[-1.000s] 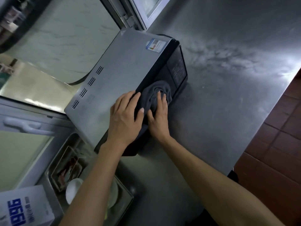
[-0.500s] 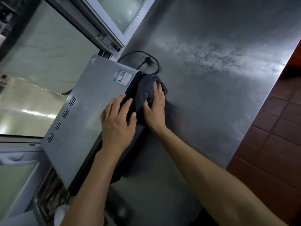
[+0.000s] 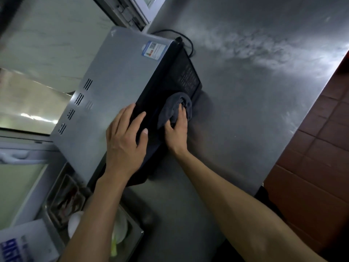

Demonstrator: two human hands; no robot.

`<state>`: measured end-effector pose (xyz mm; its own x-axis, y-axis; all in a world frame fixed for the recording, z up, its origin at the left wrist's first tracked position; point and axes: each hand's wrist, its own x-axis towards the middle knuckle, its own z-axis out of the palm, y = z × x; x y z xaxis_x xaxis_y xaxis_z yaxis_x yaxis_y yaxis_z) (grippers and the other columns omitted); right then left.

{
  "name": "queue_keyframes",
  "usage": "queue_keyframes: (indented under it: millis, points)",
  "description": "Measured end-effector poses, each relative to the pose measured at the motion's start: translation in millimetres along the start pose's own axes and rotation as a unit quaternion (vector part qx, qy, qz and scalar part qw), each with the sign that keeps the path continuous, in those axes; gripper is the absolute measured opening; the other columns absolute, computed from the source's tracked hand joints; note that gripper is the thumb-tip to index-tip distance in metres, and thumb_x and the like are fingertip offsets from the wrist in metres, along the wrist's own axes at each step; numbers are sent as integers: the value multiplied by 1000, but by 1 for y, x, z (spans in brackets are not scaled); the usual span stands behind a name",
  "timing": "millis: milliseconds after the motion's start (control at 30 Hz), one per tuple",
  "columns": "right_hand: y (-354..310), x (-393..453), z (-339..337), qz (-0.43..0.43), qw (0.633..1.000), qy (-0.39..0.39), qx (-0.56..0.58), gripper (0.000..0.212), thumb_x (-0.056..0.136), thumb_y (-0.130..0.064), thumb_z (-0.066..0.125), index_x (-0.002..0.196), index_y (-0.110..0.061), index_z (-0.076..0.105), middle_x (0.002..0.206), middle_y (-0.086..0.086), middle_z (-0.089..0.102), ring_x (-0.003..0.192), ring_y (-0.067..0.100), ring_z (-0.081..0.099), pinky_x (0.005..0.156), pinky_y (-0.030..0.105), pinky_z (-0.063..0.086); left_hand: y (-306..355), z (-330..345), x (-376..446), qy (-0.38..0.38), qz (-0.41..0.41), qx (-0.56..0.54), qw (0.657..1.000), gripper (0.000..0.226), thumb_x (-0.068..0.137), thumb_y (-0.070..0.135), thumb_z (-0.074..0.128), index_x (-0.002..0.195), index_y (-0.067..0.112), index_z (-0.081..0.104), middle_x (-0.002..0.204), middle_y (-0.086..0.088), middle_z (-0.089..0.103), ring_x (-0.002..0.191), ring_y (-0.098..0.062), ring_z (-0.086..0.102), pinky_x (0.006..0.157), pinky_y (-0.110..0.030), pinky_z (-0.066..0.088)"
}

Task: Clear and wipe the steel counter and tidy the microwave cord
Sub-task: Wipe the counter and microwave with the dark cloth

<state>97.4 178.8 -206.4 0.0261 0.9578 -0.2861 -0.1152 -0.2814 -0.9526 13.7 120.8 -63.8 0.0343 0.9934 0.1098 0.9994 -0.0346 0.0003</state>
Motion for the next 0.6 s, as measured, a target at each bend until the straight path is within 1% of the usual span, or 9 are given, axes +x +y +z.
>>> queue_keyframes:
  millis: [100,200,333,467,600]
  points:
    - [12,-30,16,9,1000,0,-1,70,99,-46,49,158,-28,17,165,-5,15,152,11,5,123,48,14,-17,-3,-34,9,1,7,1000,44,98,26,48,141,17,52,157,-5,34,146,-22,27,114,-45,30]
    - [21,-65,34,24,1000,-8,2,70,99,-39,51,158,-25,16,166,-4,10,153,13,2,124,46,10,-32,-4,-64,10,-4,21,1000,43,98,25,51,141,16,52,158,-5,32,147,-22,26,114,-45,29]
    - [36,-119,60,20,1000,-9,5,72,98,-35,55,158,-24,17,166,-1,9,153,16,2,124,46,11,-50,-4,-96,10,5,38,999,44,98,22,52,141,14,51,160,-5,30,148,-23,25,114,-47,29]
    - [57,-167,87,13,1000,-23,-4,72,98,-38,55,157,-28,15,166,-6,5,152,13,-2,124,47,10,-64,-7,-118,21,14,42,999,43,97,19,52,140,13,53,159,-6,32,146,-24,27,115,-48,29]
    - [66,-193,103,18,1000,-23,-1,74,97,-33,58,158,-25,16,166,-4,6,152,16,-3,124,47,8,-71,-8,-135,15,17,53,998,44,97,18,52,140,12,53,160,-7,29,148,-25,25,117,-49,27]
